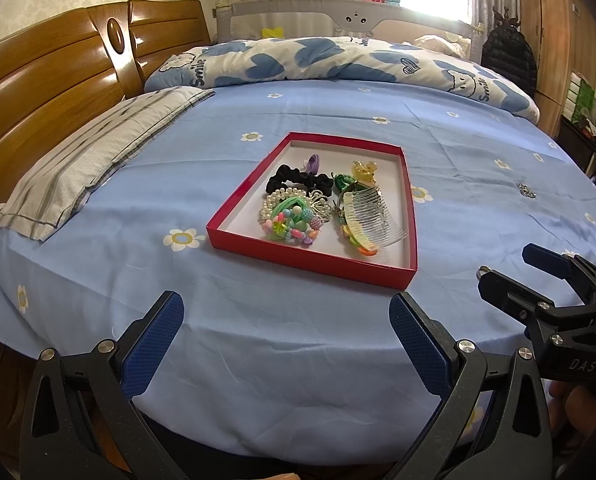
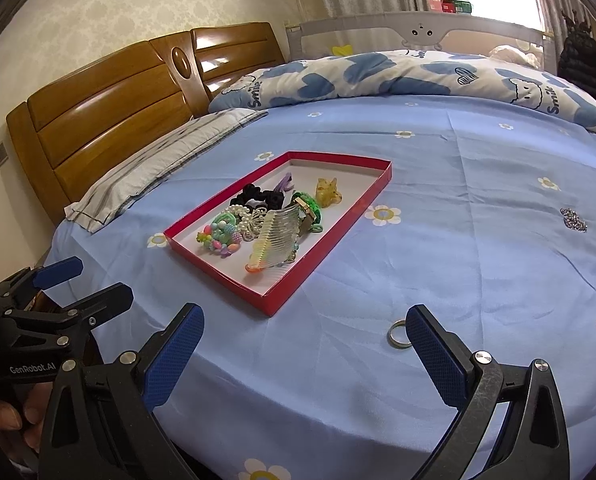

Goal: Organize jewelry

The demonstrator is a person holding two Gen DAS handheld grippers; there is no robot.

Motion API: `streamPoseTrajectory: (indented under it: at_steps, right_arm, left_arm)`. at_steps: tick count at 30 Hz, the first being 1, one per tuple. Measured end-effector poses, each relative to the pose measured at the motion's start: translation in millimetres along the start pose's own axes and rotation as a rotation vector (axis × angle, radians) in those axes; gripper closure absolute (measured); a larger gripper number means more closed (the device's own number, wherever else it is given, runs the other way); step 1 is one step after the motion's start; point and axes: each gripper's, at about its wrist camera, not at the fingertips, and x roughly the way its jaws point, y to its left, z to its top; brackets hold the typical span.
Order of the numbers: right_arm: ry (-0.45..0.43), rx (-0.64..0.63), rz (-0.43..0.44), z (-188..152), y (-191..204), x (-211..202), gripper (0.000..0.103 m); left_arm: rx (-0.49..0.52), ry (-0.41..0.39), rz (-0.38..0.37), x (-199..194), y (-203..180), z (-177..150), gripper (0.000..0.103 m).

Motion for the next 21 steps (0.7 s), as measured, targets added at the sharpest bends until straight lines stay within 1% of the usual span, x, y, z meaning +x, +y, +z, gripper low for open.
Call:
streamPoseTrajectory:
  at_steps: [21]
  right_arm:
    - [-0.006,-0.006,0.005,1.6,4.2,-2.9,0.001]
  left_arm:
    - [0.011,-0.002,0.007,-0.2,-2.1,-1.5,0.0]
